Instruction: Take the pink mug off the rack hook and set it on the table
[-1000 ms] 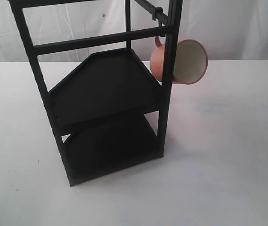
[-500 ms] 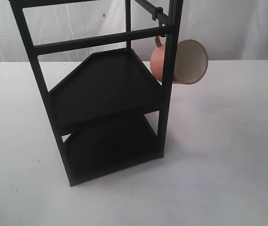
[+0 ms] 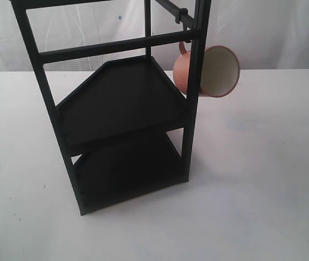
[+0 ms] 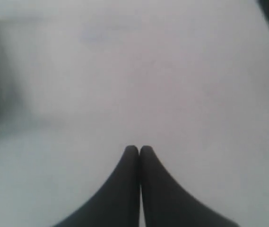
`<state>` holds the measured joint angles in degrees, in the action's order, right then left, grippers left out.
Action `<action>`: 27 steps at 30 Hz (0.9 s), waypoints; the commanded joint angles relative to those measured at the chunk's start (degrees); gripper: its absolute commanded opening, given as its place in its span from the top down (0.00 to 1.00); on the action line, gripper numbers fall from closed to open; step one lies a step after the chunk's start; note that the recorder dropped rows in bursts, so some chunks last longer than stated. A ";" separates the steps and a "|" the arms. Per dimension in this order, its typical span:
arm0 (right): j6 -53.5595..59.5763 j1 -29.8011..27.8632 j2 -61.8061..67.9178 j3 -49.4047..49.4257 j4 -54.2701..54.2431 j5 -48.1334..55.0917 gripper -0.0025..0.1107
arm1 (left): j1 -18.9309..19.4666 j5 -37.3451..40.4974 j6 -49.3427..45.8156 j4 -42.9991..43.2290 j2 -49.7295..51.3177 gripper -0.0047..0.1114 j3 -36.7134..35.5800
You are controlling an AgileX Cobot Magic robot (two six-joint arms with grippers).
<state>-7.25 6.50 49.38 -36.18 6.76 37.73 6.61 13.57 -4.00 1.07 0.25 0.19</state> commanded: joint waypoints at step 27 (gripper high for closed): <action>20.60 1.03 12.93 -14.86 -26.61 -1.28 0.98 | 0.02 -0.01 0.13 0.06 -0.25 0.96 -0.19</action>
<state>12.83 7.54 63.50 -49.42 -19.52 35.32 6.61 13.57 -4.00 1.07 0.25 0.19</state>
